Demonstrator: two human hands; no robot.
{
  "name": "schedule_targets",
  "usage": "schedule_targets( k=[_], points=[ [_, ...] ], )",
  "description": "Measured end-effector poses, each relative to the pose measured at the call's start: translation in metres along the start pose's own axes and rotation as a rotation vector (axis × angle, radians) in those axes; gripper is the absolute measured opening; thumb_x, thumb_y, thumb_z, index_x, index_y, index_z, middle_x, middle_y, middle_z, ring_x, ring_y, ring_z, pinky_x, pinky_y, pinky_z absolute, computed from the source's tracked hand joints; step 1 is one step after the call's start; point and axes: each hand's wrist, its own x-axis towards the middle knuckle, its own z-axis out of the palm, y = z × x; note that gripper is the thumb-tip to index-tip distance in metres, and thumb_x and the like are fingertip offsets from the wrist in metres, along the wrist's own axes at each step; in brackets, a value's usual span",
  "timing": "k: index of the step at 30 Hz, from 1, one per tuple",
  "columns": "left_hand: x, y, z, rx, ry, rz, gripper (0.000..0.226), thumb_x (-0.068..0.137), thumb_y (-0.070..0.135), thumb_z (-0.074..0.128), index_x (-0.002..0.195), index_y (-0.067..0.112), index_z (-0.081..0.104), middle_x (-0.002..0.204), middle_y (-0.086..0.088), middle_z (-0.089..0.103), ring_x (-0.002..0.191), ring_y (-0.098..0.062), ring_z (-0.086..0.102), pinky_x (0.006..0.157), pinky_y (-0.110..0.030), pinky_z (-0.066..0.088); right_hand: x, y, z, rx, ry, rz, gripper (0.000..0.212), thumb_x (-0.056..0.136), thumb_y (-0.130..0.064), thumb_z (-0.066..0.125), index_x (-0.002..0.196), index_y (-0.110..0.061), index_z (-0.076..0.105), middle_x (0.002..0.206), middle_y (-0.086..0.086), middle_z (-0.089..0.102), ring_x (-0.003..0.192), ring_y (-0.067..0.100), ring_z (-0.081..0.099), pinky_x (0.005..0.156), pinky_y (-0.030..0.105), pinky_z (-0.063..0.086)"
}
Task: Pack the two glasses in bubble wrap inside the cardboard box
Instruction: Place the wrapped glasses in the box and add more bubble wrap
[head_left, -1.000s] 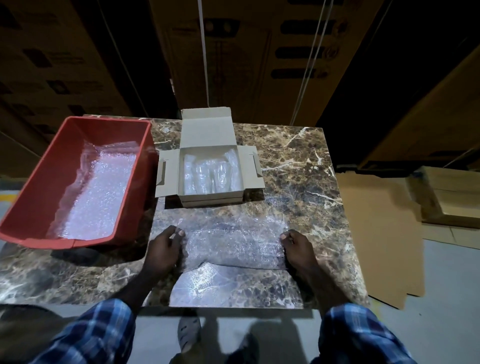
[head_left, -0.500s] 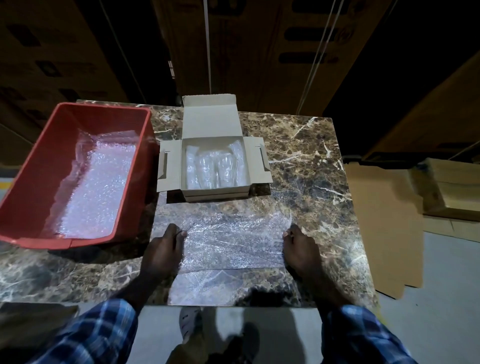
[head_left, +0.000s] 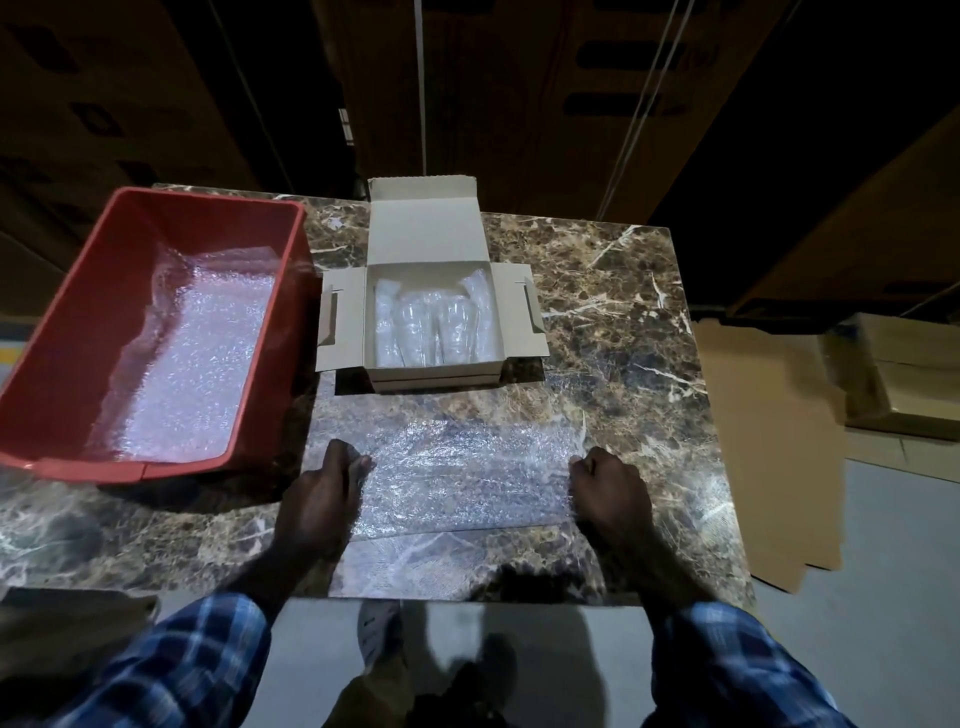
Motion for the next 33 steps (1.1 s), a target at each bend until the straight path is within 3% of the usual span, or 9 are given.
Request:
schedule_targets(
  k=[3,6,9,12,14,19,25,30,33],
  points=[
    [0.001,0.008,-0.001,0.013,-0.018,-0.068,0.040,0.096,0.065,0.034,0.104,0.025,0.038,0.064,-0.005,0.065,0.061,-0.038,0.066,0.050,-0.041,0.049,0.001,0.002,0.001,-0.058,0.022,-0.049,0.028,0.101,-0.037,0.050,0.085,-0.013,0.052,0.071,0.002,0.055,0.075,0.030,0.061,0.063,0.032,0.033],
    [0.000,0.025,-0.005,0.023,0.132,-0.218,0.039,0.098,0.043,0.054,0.125,0.015,0.046,0.099,-0.013,0.068,0.089,-0.041,0.065,0.070,-0.045,0.050,0.000,-0.005,0.008,-0.080,0.125,-0.054,0.026,0.102,-0.033,0.050,0.109,-0.008,0.053,0.088,0.008,0.064,0.075,0.026,0.059,0.064,0.031,0.040],
    [-0.009,0.047,-0.005,0.134,0.275,-0.014,0.038,0.093,0.025,0.055,0.124,0.004,0.053,0.117,-0.018,0.056,0.103,-0.037,0.054,0.086,-0.047,0.042,-0.006,-0.023,0.023,-0.230,0.383,-0.170,0.031,0.097,-0.027,0.054,0.119,-0.006,0.054,0.114,0.016,0.060,0.097,0.028,0.056,0.082,0.042,0.048],
    [-0.021,0.062,0.018,0.205,0.054,0.279,0.043,0.101,0.025,0.041,0.136,0.003,0.054,0.147,-0.017,0.047,0.138,-0.030,0.040,0.109,-0.048,0.031,-0.022,-0.044,0.054,-0.229,0.281,-0.412,0.043,0.100,-0.027,0.037,0.136,-0.006,0.050,0.144,0.023,0.047,0.128,0.035,0.049,0.109,0.052,0.040],
    [-0.026,0.065,0.038,0.238,-0.115,0.304,0.050,0.105,0.028,0.030,0.150,0.009,0.042,0.162,-0.011,0.030,0.153,-0.024,0.018,0.121,-0.049,0.018,-0.033,-0.051,0.084,-0.256,0.124,-0.568,0.051,0.103,-0.028,0.028,0.148,-0.007,0.041,0.159,0.019,0.032,0.145,0.033,0.035,0.121,0.050,0.024],
    [-0.025,0.056,0.050,0.312,-0.259,0.237,0.057,0.107,0.039,0.023,0.158,0.013,0.027,0.167,-0.004,0.012,0.155,-0.020,0.005,0.123,-0.052,0.010,-0.034,-0.045,0.116,-0.338,-0.012,-0.615,0.058,0.107,-0.040,0.025,0.157,-0.011,0.027,0.166,0.009,0.011,0.153,0.025,0.017,0.122,0.046,0.010],
    [-0.027,0.023,0.033,0.359,-0.257,0.122,0.073,0.102,0.063,0.024,0.161,0.023,0.010,0.168,0.003,0.000,0.155,-0.017,-0.001,0.123,-0.051,-0.003,-0.017,0.001,0.078,-0.350,0.031,-0.415,0.078,0.098,-0.066,0.002,0.160,-0.019,-0.001,0.166,0.001,-0.011,0.154,0.017,-0.010,0.123,0.043,-0.009],
    [-0.024,0.003,0.013,0.327,-0.240,-0.015,0.079,0.099,0.067,0.017,0.161,0.018,0.010,0.169,-0.003,-0.001,0.155,-0.019,-0.004,0.121,-0.053,0.003,-0.002,0.035,0.057,-0.315,0.104,-0.308,0.082,0.100,-0.063,0.014,0.159,-0.007,0.012,0.167,0.013,0.004,0.154,0.028,0.003,0.124,0.050,0.002],
    [-0.020,0.006,0.006,0.342,-0.219,0.102,0.075,0.101,0.061,0.023,0.159,0.016,0.020,0.168,-0.009,0.010,0.155,-0.023,0.002,0.122,-0.055,0.002,-0.006,0.012,0.057,-0.286,0.131,-0.419,0.077,0.101,-0.056,0.020,0.157,-0.004,0.021,0.166,0.016,0.005,0.154,0.030,0.004,0.124,0.049,0.008]
  ],
)
